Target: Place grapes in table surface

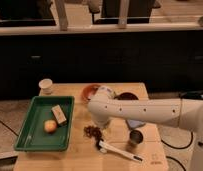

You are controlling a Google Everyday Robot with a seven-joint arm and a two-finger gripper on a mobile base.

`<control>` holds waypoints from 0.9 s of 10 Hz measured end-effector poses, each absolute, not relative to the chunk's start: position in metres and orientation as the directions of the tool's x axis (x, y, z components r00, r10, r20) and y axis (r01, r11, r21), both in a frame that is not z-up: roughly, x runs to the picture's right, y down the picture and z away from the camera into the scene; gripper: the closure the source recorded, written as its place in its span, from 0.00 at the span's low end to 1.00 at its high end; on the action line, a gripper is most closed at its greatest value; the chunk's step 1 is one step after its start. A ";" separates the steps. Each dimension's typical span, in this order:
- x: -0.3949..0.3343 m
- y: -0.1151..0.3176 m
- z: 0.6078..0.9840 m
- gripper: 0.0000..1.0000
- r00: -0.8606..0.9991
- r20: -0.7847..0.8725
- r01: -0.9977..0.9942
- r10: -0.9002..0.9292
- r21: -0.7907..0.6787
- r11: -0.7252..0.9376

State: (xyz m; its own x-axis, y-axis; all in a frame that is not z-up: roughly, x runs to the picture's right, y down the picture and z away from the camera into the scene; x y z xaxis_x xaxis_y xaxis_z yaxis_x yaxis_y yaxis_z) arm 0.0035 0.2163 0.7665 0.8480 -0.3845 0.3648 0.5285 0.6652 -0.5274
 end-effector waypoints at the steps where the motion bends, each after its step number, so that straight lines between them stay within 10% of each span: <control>1: 0.003 0.216 0.768 0.20 0.852 0.366 0.522 -0.375 -0.529 0.669; 9: 0.001 0.216 0.783 0.20 0.878 0.363 0.472 -0.312 -0.551 0.688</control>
State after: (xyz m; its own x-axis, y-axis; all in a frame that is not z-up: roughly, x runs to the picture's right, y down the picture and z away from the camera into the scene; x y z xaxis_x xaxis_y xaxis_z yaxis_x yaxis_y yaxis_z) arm 0.0008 0.2160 0.7830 0.8780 -0.3121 0.3629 0.4722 0.6884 -0.5505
